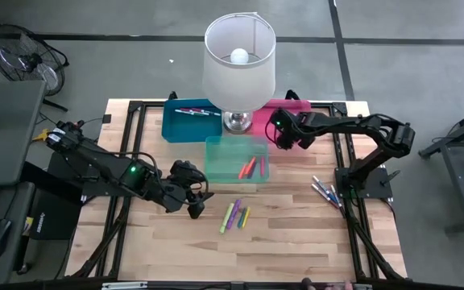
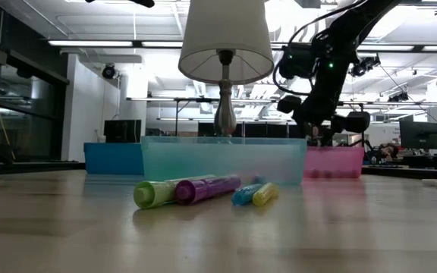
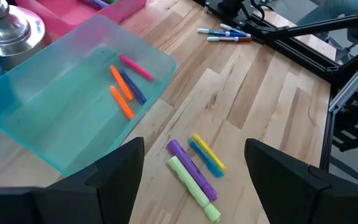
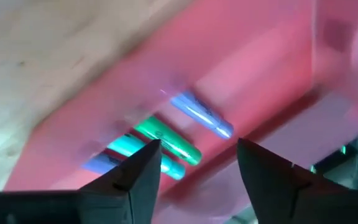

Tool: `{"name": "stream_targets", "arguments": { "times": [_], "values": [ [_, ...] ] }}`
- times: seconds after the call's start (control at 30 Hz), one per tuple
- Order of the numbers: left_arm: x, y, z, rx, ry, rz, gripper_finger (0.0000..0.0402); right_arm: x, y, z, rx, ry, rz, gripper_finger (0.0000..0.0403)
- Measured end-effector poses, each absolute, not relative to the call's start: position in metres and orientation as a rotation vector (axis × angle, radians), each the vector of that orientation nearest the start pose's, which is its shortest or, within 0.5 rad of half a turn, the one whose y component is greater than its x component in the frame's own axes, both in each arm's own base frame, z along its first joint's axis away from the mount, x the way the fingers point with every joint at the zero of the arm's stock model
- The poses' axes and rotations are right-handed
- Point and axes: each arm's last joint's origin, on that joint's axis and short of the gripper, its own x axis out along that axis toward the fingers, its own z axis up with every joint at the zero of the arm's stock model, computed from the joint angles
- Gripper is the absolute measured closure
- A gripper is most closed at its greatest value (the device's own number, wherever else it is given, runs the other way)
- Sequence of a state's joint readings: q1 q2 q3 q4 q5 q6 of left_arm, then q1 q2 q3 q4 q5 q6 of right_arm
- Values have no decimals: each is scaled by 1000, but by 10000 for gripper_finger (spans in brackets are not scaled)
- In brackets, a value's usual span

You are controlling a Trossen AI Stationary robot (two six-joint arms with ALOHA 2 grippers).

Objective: Pick & Place Markers
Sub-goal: Put the black marker pen into the blue bin

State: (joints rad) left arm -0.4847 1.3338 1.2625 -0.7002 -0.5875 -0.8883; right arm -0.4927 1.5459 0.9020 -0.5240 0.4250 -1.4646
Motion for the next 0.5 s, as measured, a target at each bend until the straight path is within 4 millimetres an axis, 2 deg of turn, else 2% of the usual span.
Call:
{"name": "stream_targets", "arguments": {
  "times": [0.3, 0.5],
  "values": [
    [248, -113, 338, -457, 566, 373, 126, 242, -146, 187, -936, 1651, -367, 198],
    [248, -113, 338, -437, 570, 366, 126, 239, -140, 190, -906, 1696, -685, 198]
  ]
}}
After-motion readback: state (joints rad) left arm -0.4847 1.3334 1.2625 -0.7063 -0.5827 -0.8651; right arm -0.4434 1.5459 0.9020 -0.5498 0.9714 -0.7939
